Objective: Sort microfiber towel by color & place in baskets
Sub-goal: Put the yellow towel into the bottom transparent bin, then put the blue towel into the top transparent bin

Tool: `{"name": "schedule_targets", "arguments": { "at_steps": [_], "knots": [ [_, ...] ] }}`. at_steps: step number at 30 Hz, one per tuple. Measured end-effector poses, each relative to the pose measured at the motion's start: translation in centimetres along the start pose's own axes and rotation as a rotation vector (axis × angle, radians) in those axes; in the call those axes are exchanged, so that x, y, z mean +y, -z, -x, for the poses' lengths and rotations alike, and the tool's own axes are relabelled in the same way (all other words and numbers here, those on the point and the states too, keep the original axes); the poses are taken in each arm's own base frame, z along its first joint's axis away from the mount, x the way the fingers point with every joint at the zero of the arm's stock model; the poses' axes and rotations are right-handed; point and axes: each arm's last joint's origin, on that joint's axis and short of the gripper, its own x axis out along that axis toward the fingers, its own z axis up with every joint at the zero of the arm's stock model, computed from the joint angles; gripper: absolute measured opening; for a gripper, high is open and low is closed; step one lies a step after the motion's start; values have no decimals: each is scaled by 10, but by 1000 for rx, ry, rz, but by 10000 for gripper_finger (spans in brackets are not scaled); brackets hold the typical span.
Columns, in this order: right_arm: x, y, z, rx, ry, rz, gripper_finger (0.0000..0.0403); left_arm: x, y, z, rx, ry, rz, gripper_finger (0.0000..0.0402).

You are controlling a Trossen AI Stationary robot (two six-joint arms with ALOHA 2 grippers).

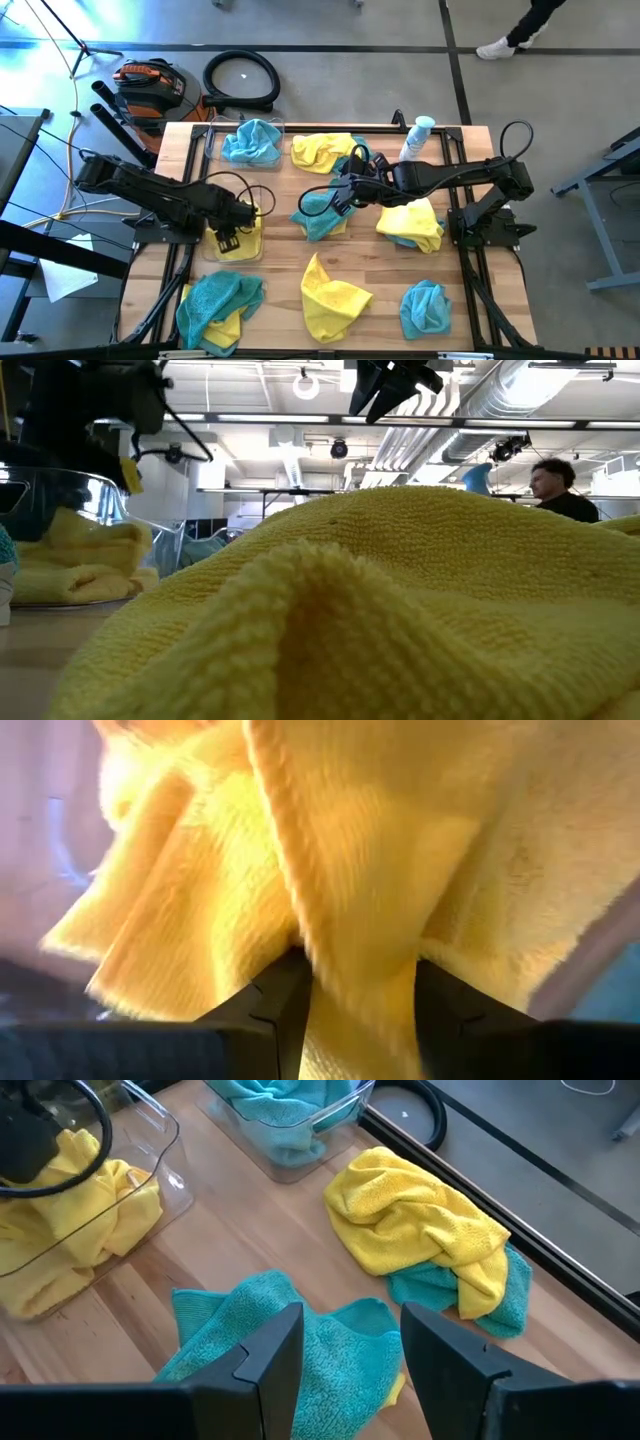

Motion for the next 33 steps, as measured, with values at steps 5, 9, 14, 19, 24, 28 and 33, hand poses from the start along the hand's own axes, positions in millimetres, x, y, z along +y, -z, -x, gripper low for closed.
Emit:
{"name": "schedule_targets", "arguments": {
  "at_steps": [5, 9, 14, 19, 24, 28, 33],
  "knots": [
    [1, 3, 1, 34, -11, -32, 165, 0, -4, 31, -19, -62, 0, 117],
    [6, 13, 8, 73, -20, 51, 165, 0, -6, 60, -38, -92, 9, 117],
    [15, 51, 11, 126, -55, 185, 162, -3, -8, 93, -128, -38, 56, 117],
    [16, 108, 17, 134, -200, 126, 140, -7, 1, 130, -258, 75, 76, 117],
    [8, 152, 31, 38, -347, -2, 119, -12, 20, 167, -374, 219, 147, 117],
    [-4, 176, 38, 43, -397, -113, 113, -27, 33, 180, -368, 304, 220, 117],
    [-9, 192, 42, 63, -429, -166, 112, -61, 40, 171, -283, 297, 300, 117]
  ]
}}
